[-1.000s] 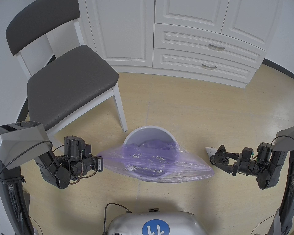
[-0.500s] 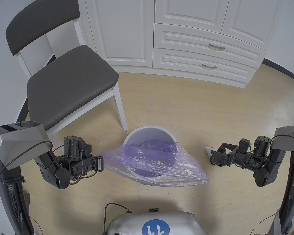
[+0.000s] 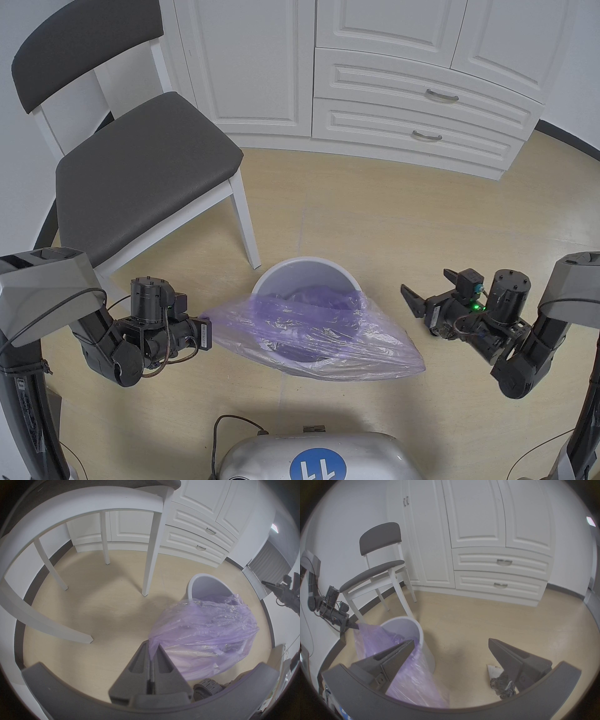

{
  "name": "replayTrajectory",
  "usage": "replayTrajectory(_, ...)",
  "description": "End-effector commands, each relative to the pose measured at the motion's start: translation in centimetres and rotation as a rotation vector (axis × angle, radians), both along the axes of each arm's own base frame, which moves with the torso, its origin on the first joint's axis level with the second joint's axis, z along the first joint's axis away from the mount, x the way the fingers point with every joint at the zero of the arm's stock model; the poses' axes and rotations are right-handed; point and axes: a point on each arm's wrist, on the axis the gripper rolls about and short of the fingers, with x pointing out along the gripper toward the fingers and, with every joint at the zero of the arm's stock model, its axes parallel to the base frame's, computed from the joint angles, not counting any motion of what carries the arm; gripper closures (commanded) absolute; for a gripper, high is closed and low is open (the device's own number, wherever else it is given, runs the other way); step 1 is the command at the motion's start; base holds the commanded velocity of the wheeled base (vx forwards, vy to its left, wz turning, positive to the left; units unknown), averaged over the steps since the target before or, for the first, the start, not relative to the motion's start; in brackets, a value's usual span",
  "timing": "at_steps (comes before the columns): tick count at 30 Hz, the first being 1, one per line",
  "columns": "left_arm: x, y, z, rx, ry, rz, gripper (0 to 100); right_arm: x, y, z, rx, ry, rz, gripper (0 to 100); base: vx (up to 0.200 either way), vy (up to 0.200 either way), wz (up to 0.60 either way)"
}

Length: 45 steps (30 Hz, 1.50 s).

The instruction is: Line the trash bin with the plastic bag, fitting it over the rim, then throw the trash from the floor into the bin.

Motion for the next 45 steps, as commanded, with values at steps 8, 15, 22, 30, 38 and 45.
replayTrajectory(8,-0.5,0.1,0.3,0.003,0.000,-0.010,0,-3.8,11.1,1.7,-0.148,-0.061,0.098,0,0.000,0.000,0.00)
replayTrajectory(15,-4.1,2.0,2.2,-0.027,-0.003,-0.262,0,-4.1,14.4,6.5,-0.355,0.036,0.201,0,0.000,0.000,0.00)
replayTrajectory(22,-5.0,3.5,3.2,-0.078,-0.020,-0.319,0,-3.2,15.3,6.4,-0.464,0.155,0.223,0,0.000,0.000,0.00)
replayTrajectory(30,-5.7,4.0,5.3,-0.111,-0.084,-0.353,0,-1.2,16.7,3.5,-0.567,0.208,0.239,0,0.000,0.000,0.00)
replayTrajectory(38,-5.9,4.1,6.8,-0.092,-0.139,-0.316,0,0.4,17.9,1.5,-0.642,0.300,0.243,0,0.000,0.000,0.00)
replayTrajectory(45,-6.1,4.1,7.5,-0.084,-0.164,-0.303,0,1.2,17.9,1.0,-0.683,0.332,0.255,0,0.000,0.000,0.00)
